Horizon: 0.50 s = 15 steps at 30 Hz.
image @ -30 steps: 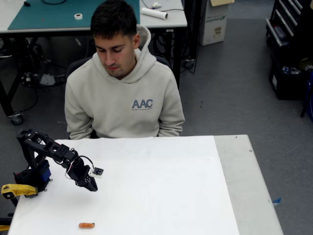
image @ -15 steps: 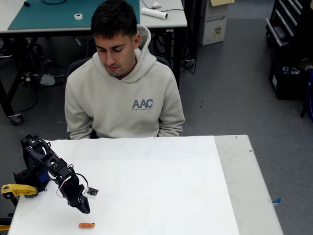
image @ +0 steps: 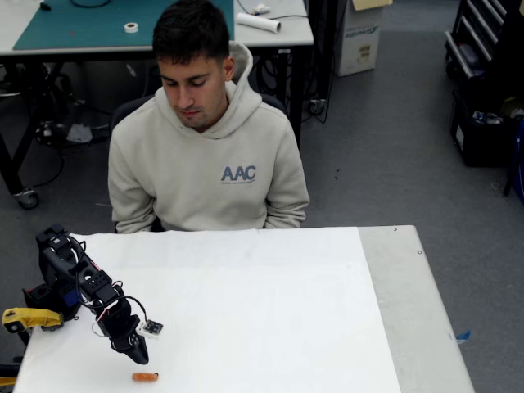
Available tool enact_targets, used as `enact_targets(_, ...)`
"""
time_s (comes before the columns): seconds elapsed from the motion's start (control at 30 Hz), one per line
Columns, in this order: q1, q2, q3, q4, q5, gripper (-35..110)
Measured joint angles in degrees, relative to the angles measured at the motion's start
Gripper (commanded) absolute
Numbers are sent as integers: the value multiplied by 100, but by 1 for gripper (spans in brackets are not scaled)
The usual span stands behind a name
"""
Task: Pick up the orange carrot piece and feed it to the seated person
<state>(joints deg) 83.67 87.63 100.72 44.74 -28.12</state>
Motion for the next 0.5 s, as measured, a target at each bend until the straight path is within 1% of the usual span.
enact_targets(0.3,-26,0,-9,0,0,-1)
enact_targets(0.4,-70,0,-9,0,-62,5)
enact_targets(0.5,-62,0,-9,0,-167,14)
